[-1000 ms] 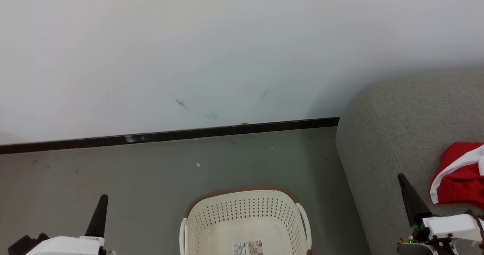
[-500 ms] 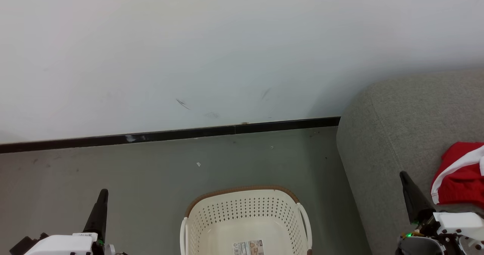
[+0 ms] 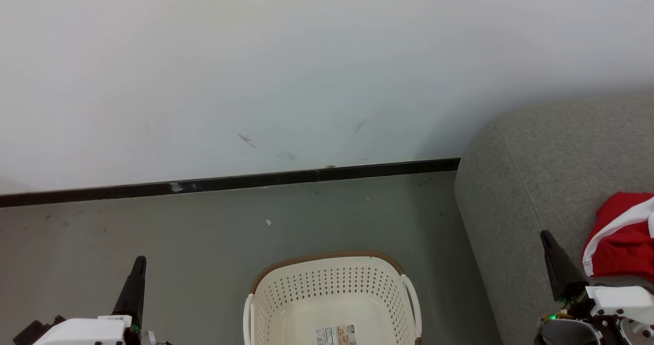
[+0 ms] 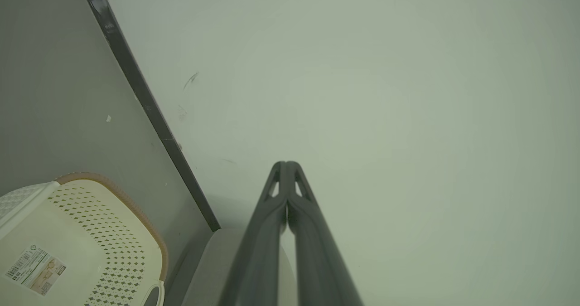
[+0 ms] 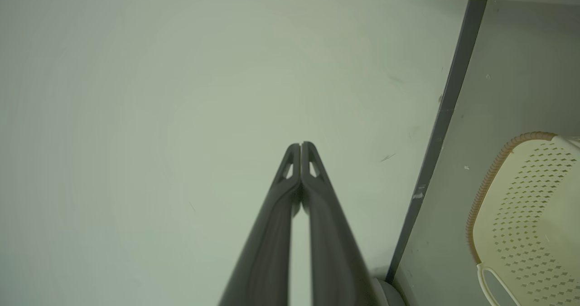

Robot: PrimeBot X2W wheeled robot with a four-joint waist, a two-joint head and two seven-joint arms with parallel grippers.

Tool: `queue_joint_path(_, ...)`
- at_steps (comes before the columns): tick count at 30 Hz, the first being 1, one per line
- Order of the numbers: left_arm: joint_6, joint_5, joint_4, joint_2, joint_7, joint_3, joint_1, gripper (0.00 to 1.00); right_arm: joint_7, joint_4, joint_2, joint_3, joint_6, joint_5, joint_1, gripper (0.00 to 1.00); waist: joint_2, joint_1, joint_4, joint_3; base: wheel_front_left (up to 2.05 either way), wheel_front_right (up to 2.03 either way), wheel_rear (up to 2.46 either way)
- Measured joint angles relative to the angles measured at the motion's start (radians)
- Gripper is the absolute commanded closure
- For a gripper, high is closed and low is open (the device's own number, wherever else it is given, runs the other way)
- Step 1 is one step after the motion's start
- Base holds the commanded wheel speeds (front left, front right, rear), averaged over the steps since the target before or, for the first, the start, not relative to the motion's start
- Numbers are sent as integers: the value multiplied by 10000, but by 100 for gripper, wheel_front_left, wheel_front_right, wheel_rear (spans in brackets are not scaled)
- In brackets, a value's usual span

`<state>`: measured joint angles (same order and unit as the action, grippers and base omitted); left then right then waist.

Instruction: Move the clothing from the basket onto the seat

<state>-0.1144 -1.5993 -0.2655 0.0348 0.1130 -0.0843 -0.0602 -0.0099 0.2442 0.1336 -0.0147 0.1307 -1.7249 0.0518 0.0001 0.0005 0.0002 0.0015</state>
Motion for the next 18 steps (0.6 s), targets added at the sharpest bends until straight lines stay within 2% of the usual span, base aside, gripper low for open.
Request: queue_joint_path(18,-25,-2,-25,0,0,2,0,100,10,117,-2,13,0,0,1,100,0,-1,-2,-1,0,0,0)
